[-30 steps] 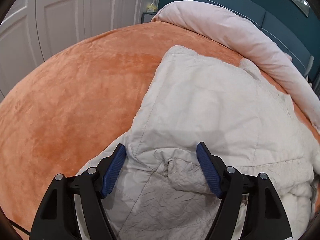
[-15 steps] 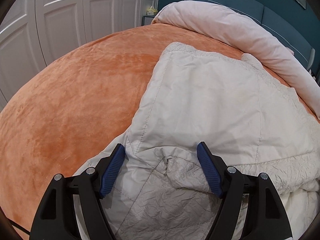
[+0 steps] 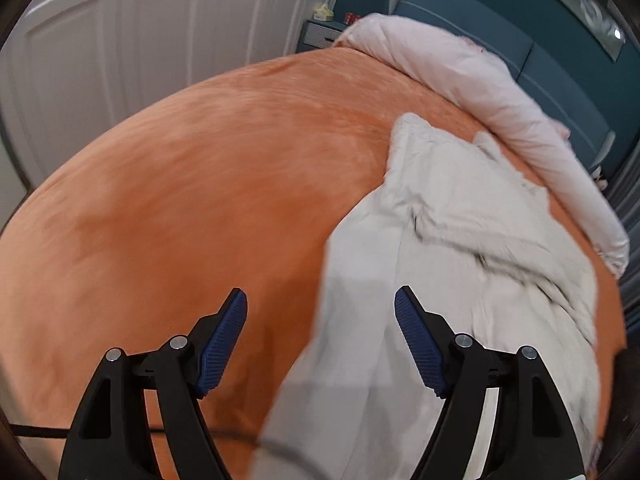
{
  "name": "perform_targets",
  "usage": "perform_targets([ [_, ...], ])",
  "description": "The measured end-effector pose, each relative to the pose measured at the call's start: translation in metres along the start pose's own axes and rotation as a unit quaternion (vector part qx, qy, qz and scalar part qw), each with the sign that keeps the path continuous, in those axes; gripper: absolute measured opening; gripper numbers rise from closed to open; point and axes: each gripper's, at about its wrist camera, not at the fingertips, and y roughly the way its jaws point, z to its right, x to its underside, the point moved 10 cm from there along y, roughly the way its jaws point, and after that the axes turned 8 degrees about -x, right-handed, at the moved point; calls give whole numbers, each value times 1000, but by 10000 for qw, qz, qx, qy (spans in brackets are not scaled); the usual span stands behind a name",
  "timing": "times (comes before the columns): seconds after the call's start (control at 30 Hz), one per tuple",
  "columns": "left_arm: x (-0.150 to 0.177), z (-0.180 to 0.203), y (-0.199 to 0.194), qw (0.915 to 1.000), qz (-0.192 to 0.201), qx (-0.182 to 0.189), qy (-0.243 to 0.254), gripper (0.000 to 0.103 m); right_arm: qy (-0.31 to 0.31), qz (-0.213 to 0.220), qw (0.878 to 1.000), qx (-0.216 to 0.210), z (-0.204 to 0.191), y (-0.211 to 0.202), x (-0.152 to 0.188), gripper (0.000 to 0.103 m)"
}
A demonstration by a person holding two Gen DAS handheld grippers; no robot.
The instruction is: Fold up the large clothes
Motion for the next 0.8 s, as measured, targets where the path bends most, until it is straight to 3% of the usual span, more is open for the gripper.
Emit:
perform_targets([
  [0.1, 32, -33, -50, 10000, -23, -54, -78, 74, 207, -55, 9998, 44, 15, -54, 47, 49],
  [0.3, 106, -65, -136, 9997, 79, -232, 100, 75, 565, -250, 9981, -47, 25, -122, 121, 53],
  [0.43, 143, -59, -173, 9980, 202, -350, 492, 80, 484, -290, 9984, 53, 26, -131, 133, 59],
  [0.53, 149, -43, -168, 9996, 25, 71, 258, 88, 688, -256, 9973, 87, 34, -123, 128, 68],
  [0.6, 146, -35, -141, 9997, -118, 42, 194, 87, 930, -268, 9953, 102, 39, -109, 125, 71],
  [0.77, 134, -30, -77, 9961, -593, 254, -596, 87, 1293, -468, 9904, 101, 46, -73, 131, 77],
  [0.8, 131, -32, -66, 9952, -670, 119, -698, 87, 1314, -534, 9898, 101, 46, -67, 133, 78],
])
